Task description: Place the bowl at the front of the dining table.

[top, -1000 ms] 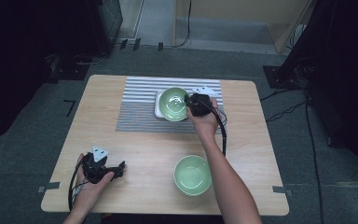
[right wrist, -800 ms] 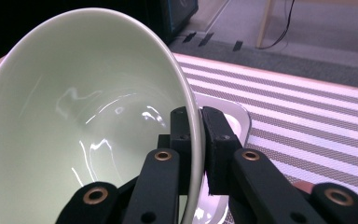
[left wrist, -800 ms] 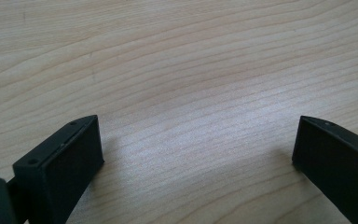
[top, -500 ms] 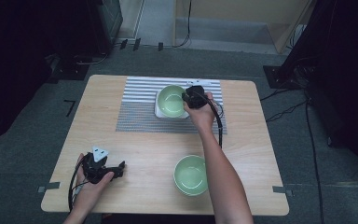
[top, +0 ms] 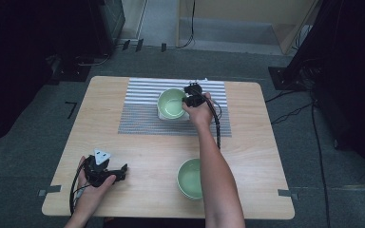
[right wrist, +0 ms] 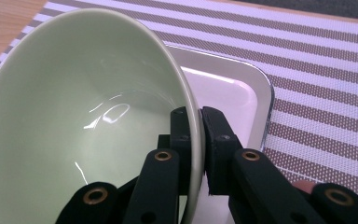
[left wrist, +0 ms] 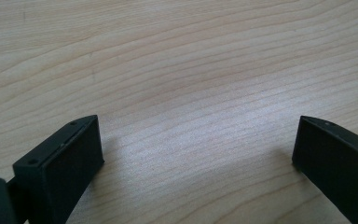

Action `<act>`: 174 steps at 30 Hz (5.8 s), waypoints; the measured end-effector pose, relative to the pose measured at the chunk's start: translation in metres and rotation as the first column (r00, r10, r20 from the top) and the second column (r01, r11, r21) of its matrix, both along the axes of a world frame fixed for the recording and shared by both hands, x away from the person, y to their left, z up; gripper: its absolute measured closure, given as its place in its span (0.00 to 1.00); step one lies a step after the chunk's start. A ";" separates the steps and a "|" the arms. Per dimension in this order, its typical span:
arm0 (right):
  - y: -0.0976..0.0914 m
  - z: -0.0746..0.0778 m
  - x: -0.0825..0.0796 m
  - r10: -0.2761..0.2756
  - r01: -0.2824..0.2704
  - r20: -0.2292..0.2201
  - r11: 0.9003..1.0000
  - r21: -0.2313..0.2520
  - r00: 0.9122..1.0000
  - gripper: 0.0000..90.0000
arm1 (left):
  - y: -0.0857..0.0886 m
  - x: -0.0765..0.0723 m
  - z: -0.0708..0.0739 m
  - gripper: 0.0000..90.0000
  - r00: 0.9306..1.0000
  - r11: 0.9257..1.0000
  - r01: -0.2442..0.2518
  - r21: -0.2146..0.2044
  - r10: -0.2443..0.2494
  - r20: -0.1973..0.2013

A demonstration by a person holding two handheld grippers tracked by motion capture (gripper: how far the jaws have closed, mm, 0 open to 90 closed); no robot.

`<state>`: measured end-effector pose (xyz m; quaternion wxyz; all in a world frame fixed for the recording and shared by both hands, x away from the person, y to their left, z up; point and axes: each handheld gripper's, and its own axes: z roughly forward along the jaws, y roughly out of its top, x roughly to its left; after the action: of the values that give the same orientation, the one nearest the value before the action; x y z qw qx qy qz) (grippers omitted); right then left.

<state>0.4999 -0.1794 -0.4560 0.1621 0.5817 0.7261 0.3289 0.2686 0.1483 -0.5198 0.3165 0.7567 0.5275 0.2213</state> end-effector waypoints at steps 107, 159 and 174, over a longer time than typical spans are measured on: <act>-0.073 0.007 -0.101 0.022 -0.034 0.159 0.996 0.077 0.987 0.21 | 0.000 0.000 0.000 0.01 1.000 1.000 0.000 0.001 0.000 -0.001; -0.150 -0.012 -0.177 -0.107 0.095 0.195 0.993 0.069 0.975 0.19 | 0.000 0.001 0.000 0.01 1.000 1.000 -0.004 0.002 0.004 -0.002; -0.169 -0.023 -0.199 -0.132 0.121 0.181 0.990 0.071 0.975 0.19 | 0.000 0.001 0.000 0.01 1.000 1.000 -0.004 0.002 0.004 -0.002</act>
<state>0.3014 -0.3483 -0.4793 0.2321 0.5983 0.6592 0.3920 0.2693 0.1478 -0.5196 0.3146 0.7564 0.5289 0.2217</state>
